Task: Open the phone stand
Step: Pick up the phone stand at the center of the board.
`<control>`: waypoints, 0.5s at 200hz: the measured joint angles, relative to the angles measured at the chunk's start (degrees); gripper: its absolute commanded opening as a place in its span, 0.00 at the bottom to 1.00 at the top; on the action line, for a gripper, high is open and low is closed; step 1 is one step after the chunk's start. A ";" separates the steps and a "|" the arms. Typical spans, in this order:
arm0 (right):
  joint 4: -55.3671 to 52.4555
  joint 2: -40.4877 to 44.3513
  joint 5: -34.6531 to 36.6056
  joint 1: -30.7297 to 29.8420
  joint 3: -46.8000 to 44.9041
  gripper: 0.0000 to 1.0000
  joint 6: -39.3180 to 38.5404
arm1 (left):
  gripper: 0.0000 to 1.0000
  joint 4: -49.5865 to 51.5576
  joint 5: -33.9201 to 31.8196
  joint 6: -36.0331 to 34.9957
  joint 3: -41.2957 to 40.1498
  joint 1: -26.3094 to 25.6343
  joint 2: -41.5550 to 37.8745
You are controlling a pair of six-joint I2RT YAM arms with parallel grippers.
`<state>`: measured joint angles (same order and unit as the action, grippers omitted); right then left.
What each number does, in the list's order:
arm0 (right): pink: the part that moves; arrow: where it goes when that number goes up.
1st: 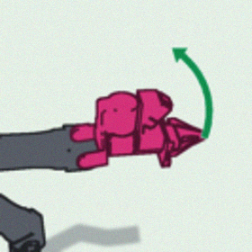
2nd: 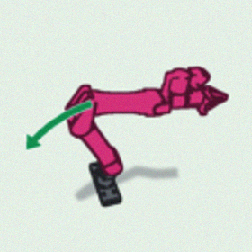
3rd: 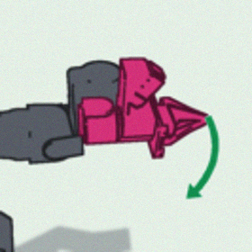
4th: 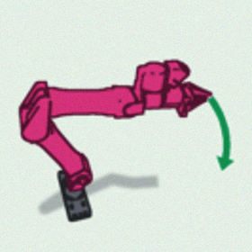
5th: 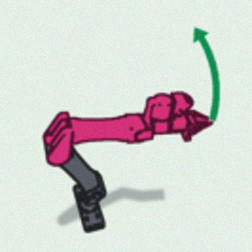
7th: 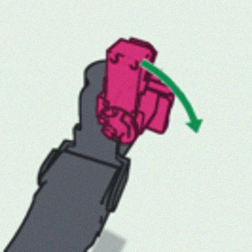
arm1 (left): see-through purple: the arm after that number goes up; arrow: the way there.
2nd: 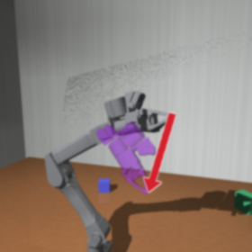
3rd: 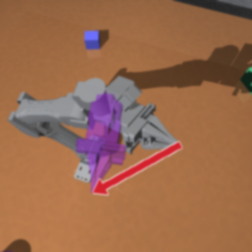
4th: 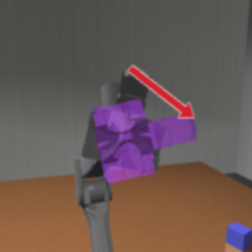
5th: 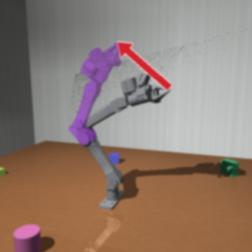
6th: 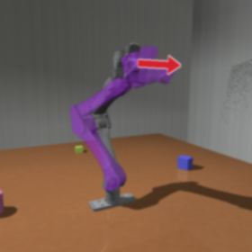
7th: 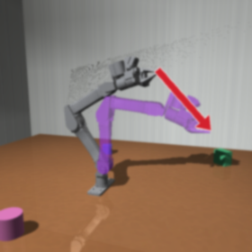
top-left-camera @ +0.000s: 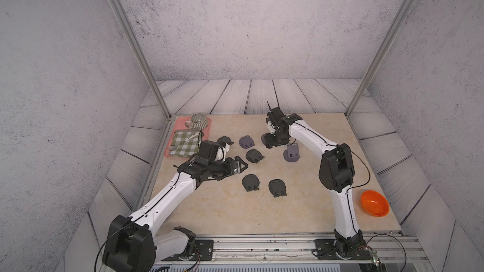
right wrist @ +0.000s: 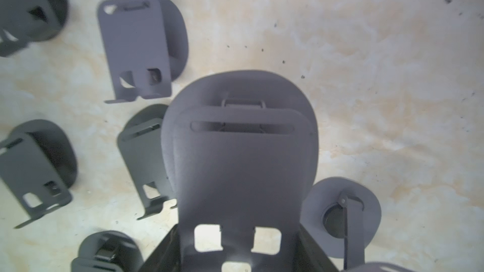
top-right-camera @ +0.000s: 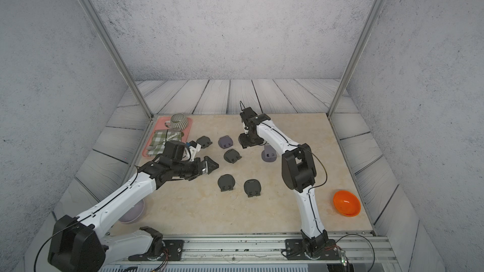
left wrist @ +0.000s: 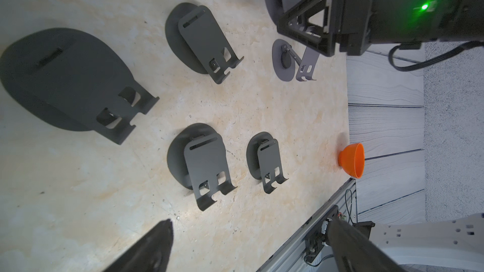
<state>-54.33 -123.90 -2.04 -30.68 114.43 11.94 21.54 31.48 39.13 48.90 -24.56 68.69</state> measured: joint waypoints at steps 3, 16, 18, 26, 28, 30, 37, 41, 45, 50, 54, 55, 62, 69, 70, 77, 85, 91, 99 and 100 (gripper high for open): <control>0.00 0.46 -0.04 -0.13 -0.11 0.54 0.02 | 0.98 0.07 -0.02 0.00 0.04 0.00 0.00; 0.04 2.23 -0.09 -0.85 -0.83 0.54 0.07 | 0.98 0.07 0.00 0.02 0.24 0.00 0.02; 0.00 2.43 -0.11 -0.98 -0.96 0.54 0.09 | 0.98 0.04 -0.02 0.02 0.24 0.00 0.02; 0.17 3.45 -0.24 -1.49 -1.81 0.54 0.20 | 0.99 0.04 0.00 0.07 0.24 0.00 0.02; 0.17 3.65 -0.28 -1.60 -2.05 0.54 0.22 | 0.99 0.07 0.00 0.07 0.24 0.00 0.02; 0.13 3.91 -0.33 -1.70 -2.29 0.54 0.26 | 0.99 0.07 0.00 0.07 0.24 0.00 0.02; 0.13 4.68 -0.46 -1.99 -3.23 0.54 0.37 | 0.99 0.07 0.00 0.09 0.26 0.00 0.02; 0.13 5.20 -0.50 -2.19 -3.93 0.54 0.48 | 0.99 0.07 -0.02 0.09 0.28 0.00 0.02; 0.07 5.68 -0.61 -2.32 -4.57 0.54 0.52 | 0.99 0.11 -0.02 0.11 0.33 0.00 0.02; 0.04 6.16 -0.66 -2.58 -5.27 0.54 0.66 | 0.99 0.07 -0.02 0.11 0.37 0.00 0.02; 0.04 6.56 -0.74 -2.78 -5.84 0.54 0.72 | 0.99 0.09 -0.02 0.13 0.46 -0.02 0.02; 0.04 6.60 -0.76 -2.80 -5.92 0.54 0.74 | 0.99 0.09 -0.02 0.13 0.48 -0.02 0.02; 0.22 7.32 -0.87 -3.08 -7.13 0.54 0.96 | 0.99 0.09 -0.02 0.17 0.59 -0.04 0.02; 0.31 8.15 -1.03 -3.28 -8.35 0.54 1.20 | 0.99 0.09 -0.04 0.26 0.79 -0.07 0.02; 0.31 8.31 -1.05 -3.30 -8.59 0.54 1.31 | 0.99 0.09 -0.04 0.28 0.79 -0.07 0.02; 0.28 9.18 -1.16 -3.43 -9.75 0.54 1.49 | 1.00 0.11 -0.04 0.31 1.03 -0.07 0.02; 0.26 10.27 -1.40 -3.56 -10.97 0.54 1.66 | 1.00 0.09 -0.07 0.31 1.31 -0.11 0.02; 0.33 11.17 -1.55 -3.72 -11.93 0.54 1.90 | 1.00 0.07 -0.07 0.33 1.51 -0.17 0.02; 0.46 12.46 -1.66 -3.87 -13.05 0.54 2.29 | 1.00 0.04 -0.11 0.33 1.73 -0.35 0.02; 0.50 12.70 -1.68 -3.91 -13.31 0.54 2.43 | 1.00 0.04 -0.13 0.33 1.75 -0.37 0.02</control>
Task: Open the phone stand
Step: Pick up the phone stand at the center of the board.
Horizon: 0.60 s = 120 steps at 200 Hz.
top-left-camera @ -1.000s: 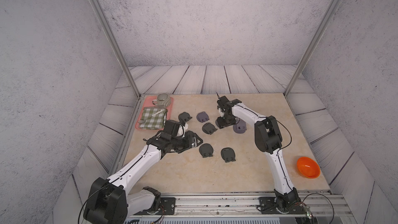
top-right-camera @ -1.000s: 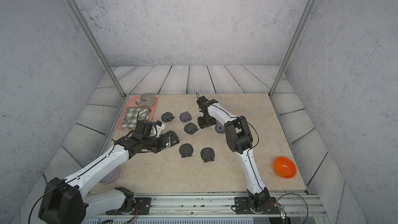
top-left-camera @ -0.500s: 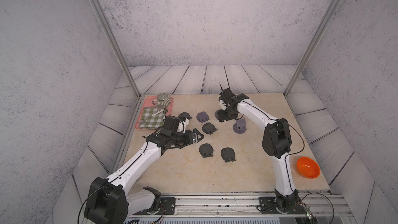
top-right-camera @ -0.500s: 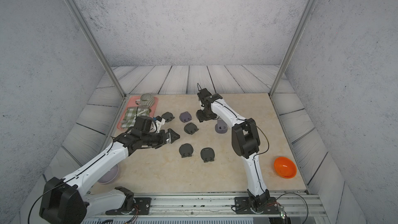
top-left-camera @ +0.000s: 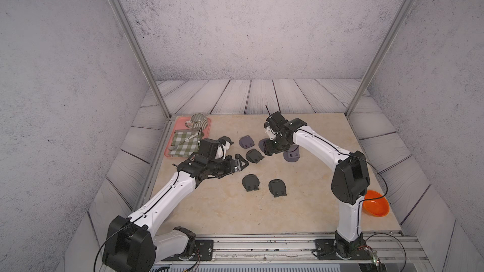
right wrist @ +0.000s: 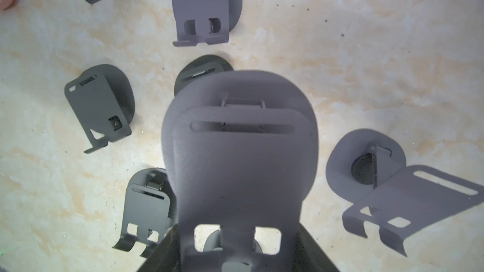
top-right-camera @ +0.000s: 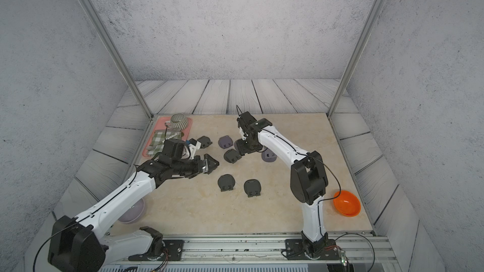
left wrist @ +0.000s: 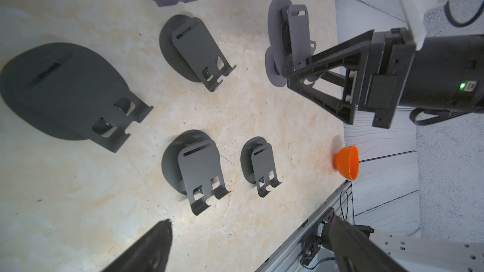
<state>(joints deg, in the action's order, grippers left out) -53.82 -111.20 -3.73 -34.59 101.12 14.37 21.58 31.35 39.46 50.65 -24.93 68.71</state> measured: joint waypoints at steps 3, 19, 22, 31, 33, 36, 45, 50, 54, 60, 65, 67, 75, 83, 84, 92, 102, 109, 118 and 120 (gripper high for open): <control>0.07 0.48 -0.15 -0.02 -0.42 0.54 0.07 | 1.00 -0.02 0.00 0.00 0.09 -0.07 0.00; 0.48 3.56 -0.57 -0.20 -2.91 0.54 1.09 | 1.00 -0.46 0.00 0.28 0.24 -0.81 0.00; 0.68 4.15 -0.63 -0.17 -3.43 0.54 1.31 | 0.99 -0.52 -0.02 0.46 0.24 -0.94 0.00; 0.87 6.05 -0.72 -0.20 -4.92 0.54 1.88 | 0.99 -0.79 0.02 0.72 0.26 -1.33 0.00; 0.92 6.54 -0.70 -0.22 -5.25 0.54 2.03 | 0.99 -0.83 0.07 0.76 0.26 -1.46 0.00; 0.94 7.04 -0.72 -0.24 -5.70 0.54 2.16 | 0.99 -0.90 0.07 0.87 0.28 -1.57 0.00; 1.18 9.07 -0.79 -0.24 -7.26 0.54 2.78 | 0.98 -1.09 0.15 1.14 0.44 -1.90 0.00; 1.36 10.05 -0.85 -0.24 -8.11 0.54 3.04 | 0.97 -1.18 0.17 1.33 0.55 -2.01 0.02; 1.49 11.06 -0.87 -0.24 -8.92 0.54 3.26 | 0.97 -1.33 0.26 1.51 0.63 -2.16 0.02; 1.57 12.44 -1.05 -0.24 -10.01 0.54 3.58 | 0.97 -1.60 0.52 1.70 0.83 -2.23 0.02; 1.57 13.46 -1.31 -0.24 -10.73 0.54 3.78 | 0.96 -1.81 0.70 1.84 0.96 -2.25 0.02; 1.57 13.88 -1.36 -0.24 -11.04 0.54 3.91 | 0.95 -1.97 0.85 1.99 1.01 -2.25 0.02; 1.57 15.37 -1.90 -0.24 -11.93 0.54 4.15 | 0.93 -2.71 1.40 2.32 1.16 -2.25 0.02; 1.60 16.76 -2.47 -0.24 -12.61 0.55 4.28 | 0.92 -3.93 2.03 2.71 1.20 -2.25 0.00; 1.60 16.87 -2.54 -0.24 -12.66 0.55 4.31 | 0.92 -4.02 2.10 2.75 1.20 -2.25 0.00; 1.62 18.08 -3.50 -0.24 -13.16 0.55 4.35 | 0.90 -5.31 2.91 3.37 1.20 -2.25 0.00; 1.77 19.45 -4.59 -0.24 -13.77 0.55 4.37 | 0.89 -7.08 4.09 4.13 1.20 -2.25 0.00; 1.79 20.20 -5.42 -0.24 -14.08 0.55 4.42 | 0.89 -8.48 5.03 4.61 1.20 -2.25 0.00; 1.77 20.94 -6.47 -0.24 -14.34 0.55 4.44 | 0.89 -10.08 6.05 5.38 1.20 -2.25 0.00; 1.77 21.11 -6.73 -0.24 -14.38 0.55 4.44 | 0.88 -10.40 6.25 5.60 1.20 -2.25 0.00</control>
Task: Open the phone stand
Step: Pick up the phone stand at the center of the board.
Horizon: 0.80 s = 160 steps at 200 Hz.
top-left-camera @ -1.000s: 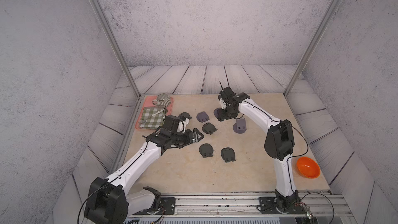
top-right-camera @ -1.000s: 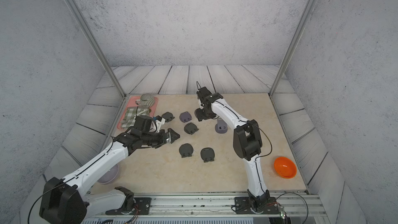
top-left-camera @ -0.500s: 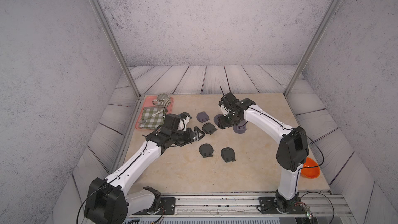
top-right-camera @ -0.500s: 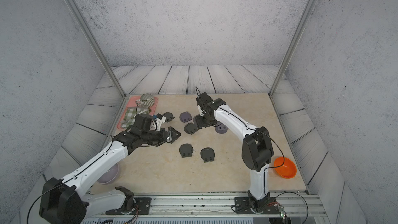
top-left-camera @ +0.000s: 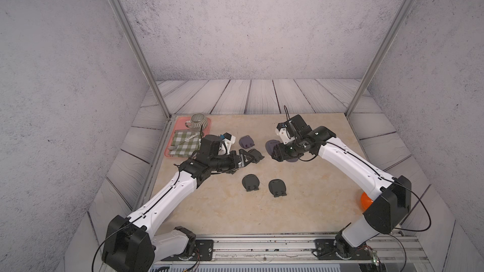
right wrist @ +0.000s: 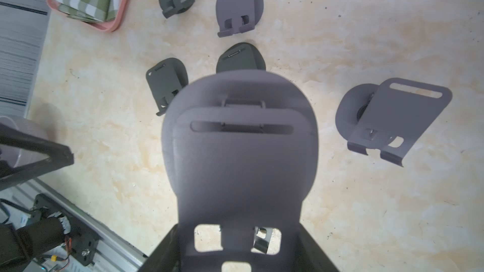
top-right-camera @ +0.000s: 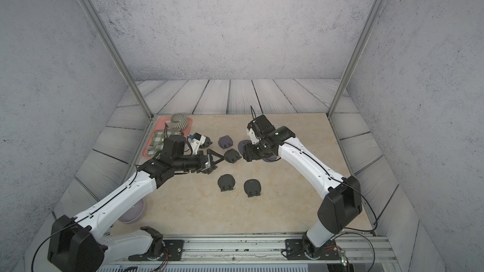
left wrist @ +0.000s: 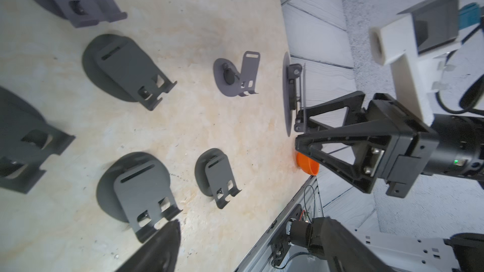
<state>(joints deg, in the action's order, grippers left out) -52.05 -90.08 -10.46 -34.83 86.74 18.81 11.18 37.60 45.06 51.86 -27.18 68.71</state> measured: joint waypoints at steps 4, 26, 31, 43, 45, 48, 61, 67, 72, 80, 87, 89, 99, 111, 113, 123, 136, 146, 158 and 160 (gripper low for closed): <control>0.00 0.17 -0.39 0.00 -0.07 0.55 0.00 | 0.88 -0.46 0.35 0.24 0.00 0.00 0.00; -0.35 1.36 -2.56 0.00 -0.17 0.55 0.00 | 0.88 -2.25 1.70 1.99 0.09 -0.13 -0.09; -0.50 1.60 -3.04 0.00 -0.17 0.55 0.00 | 0.88 -2.45 1.70 2.36 0.15 -0.24 -0.15; -0.76 2.34 -4.24 0.00 -0.17 0.55 0.00 | 0.88 -2.49 1.66 2.64 0.37 -0.37 -0.52; -0.81 2.49 -4.46 0.00 -0.17 0.55 0.00 | 0.88 -2.54 1.66 2.78 0.39 -0.37 -0.63; -0.83 2.67 -4.70 0.00 -0.17 0.55 0.00 | 0.88 -2.67 1.64 2.89 0.39 -0.39 -0.83; -1.05 3.34 -5.81 0.00 -0.13 0.55 0.00 | 0.88 -3.02 1.60 3.43 0.39 -0.44 -1.55; -1.18 3.61 -6.25 -0.02 -0.07 0.54 0.04 | 0.88 -3.15 1.62 3.61 0.39 -0.44 -1.77; -1.40 3.78 -6.73 -0.04 0.04 0.54 0.09 | 0.88 -3.32 1.62 3.89 0.39 -0.48 -1.92; -1.53 4.02 -7.45 -0.04 0.11 0.54 0.35 | 0.88 -3.56 1.62 4.22 0.39 -0.50 -1.95; -1.66 4.24 -8.00 -0.13 0.11 0.54 0.72 | 0.88 -3.65 1.60 4.44 0.39 -0.55 -1.95; -1.68 4.33 -8.13 -0.15 0.11 0.54 0.81 | 0.88 -3.65 1.57 4.52 0.39 -0.57 -1.95; -1.90 4.74 -8.87 -0.37 0.09 0.54 1.44 | 0.88 -3.39 1.46 4.79 0.39 -0.59 -1.95; -1.90 5.42 -9.46 -0.81 -0.04 0.54 2.23 | 0.89 -3.02 1.42 5.01 0.39 -0.59 -1.95; -1.92 5.60 -9.53 -0.90 -0.07 0.54 2.34 | 0.89 -2.89 1.44 5.09 0.42 -0.59 -1.95; -1.88 6.34 -9.97 -1.33 -0.24 0.54 3.10 | 0.89 -2.12 1.44 5.16 0.52 -0.59 -1.95; -1.90 7.15 -10.34 -2.03 -0.33 0.53 3.89 | 0.88 -1.36 1.42 5.16 0.66 -0.59 -2.05; -1.86 7.56 -10.43 -2.67 -0.33 0.53 4.57 | 0.89 -0.98 1.44 5.20 0.66 -0.59 -2.29; -1.86 7.82 -10.38 -3.45 -0.33 0.53 5.05 | 0.89 -0.94 1.46 5.35 0.66 -0.59 -2.62; -1.86 7.85 -10.38 -3.61 -0.33 0.53 5.16 | 0.89 -0.96 1.49 5.35 0.66 -0.59 -2.67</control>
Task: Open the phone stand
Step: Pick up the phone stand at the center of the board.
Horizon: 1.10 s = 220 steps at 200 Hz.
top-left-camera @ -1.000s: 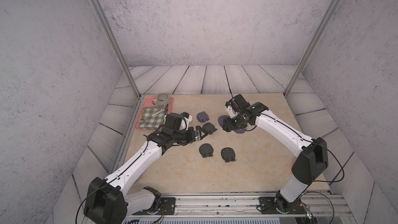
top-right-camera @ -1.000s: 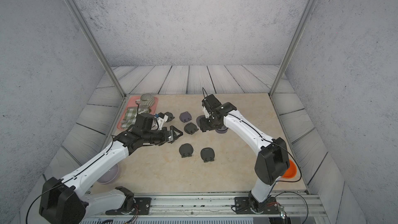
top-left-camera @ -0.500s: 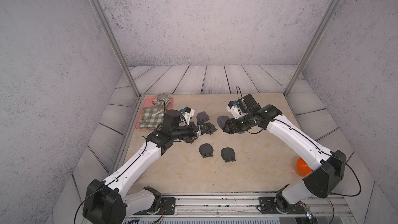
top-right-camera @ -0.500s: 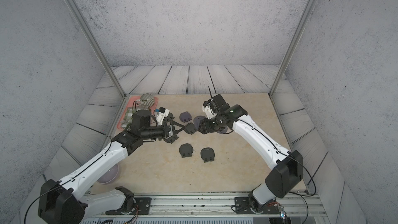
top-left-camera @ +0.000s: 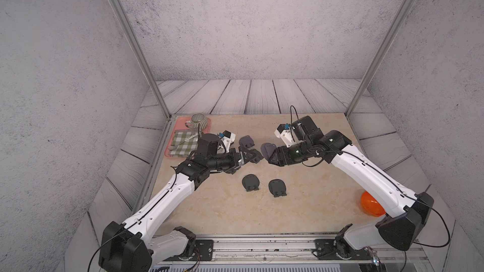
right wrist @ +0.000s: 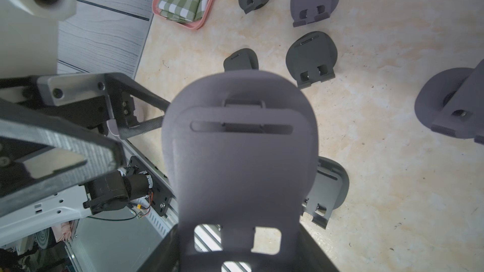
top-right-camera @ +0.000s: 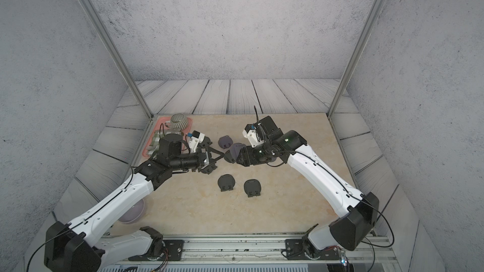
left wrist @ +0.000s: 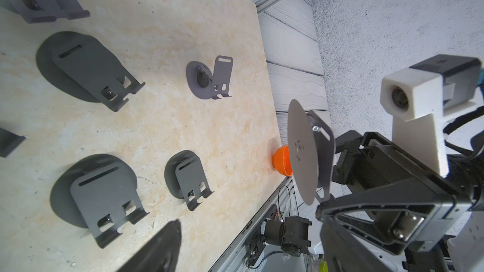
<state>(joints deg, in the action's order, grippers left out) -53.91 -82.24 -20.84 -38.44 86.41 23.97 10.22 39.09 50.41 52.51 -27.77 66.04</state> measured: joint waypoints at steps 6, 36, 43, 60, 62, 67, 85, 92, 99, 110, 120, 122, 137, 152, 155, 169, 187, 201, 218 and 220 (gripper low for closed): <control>0.02 0.02 0.02 -0.46 0.00 0.53 0.17 | 0.89 -0.02 0.00 0.04 0.00 0.00 -0.13; -0.09 0.02 1.25 -3.21 0.00 0.53 1.40 | 0.89 -0.15 0.26 0.52 0.00 0.00 -0.24; -0.09 0.02 1.55 -3.78 0.02 0.53 1.60 | 0.89 -0.15 0.39 0.63 0.00 0.00 -0.24; -0.09 0.02 2.38 -5.14 0.04 0.53 2.14 | 0.89 -0.11 0.76 0.66 0.11 0.00 -0.20; -0.09 0.02 2.47 -5.25 0.07 0.53 2.23 | 0.89 -0.09 0.83 0.66 0.15 0.00 -0.20; -0.07 0.02 2.80 -5.64 0.09 0.53 2.43 | 0.88 -0.09 0.92 0.63 0.24 0.00 -0.13; -0.04 0.02 3.72 -6.91 0.09 0.53 2.86 | 0.87 -0.09 1.11 0.63 0.55 0.00 0.13; -0.02 0.02 4.13 -7.34 0.09 0.53 3.04 | 0.85 -0.02 1.18 0.66 0.68 0.00 0.35; -0.02 0.02 4.55 -7.76 0.09 0.53 3.13 | 0.84 0.00 1.25 0.66 0.76 0.00 0.66; -0.02 0.02 5.01 -8.31 0.13 0.53 3.26 | 0.82 0.11 1.36 0.59 0.92 0.00 1.18; -0.07 0.02 5.42 -8.68 0.28 0.53 3.34 | 0.80 0.17 1.40 0.79 0.92 0.00 1.60; -0.09 0.02 5.51 -8.74 0.33 0.53 3.34 | 0.80 0.24 1.42 0.74 0.92 0.00 1.66; -0.17 0.00 6.14 -9.18 1.07 0.53 3.34 | 0.77 0.39 1.49 0.92 0.92 0.00 1.90; -0.48 -0.04 6.64 -9.42 2.19 0.53 3.32 | 0.73 -0.11 1.84 1.42 0.92 0.00 1.88; -0.63 -0.07 6.78 -9.46 2.40 0.53 3.30 | 0.72 -0.24 1.95 1.51 0.92 0.00 1.88; -1.40 -0.57 7.17 -9.57 3.56 0.53 3.21 | 0.68 -1.42 2.54 2.34 0.85 0.00 1.84; -1.68 -1.68 7.52 -9.88 5.07 0.53 2.99 | 0.59 -3.98 3.28 4.31 0.17 0.00 1.81; -2.10 -2.49 7.78 -10.10 5.81 0.52 2.93 | 0.50 -6.75 4.07 6.08 -0.94 0.02 1.81; -2.84 -3.37 8.37 -10.36 6.54 0.52 2.82 | 0.35 -9.64 5.14 8.41 -1.99 0.02 1.86; -2.93 -3.48 8.44 -10.43 6.67 0.52 2.82 | 0.33 -9.99 5.25 9.05 -2.05 0.02 1.92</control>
<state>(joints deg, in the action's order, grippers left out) -56.84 -85.71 -12.40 -48.86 93.08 26.79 0.23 44.34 59.46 50.46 -27.75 67.96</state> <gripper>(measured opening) 0.616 0.423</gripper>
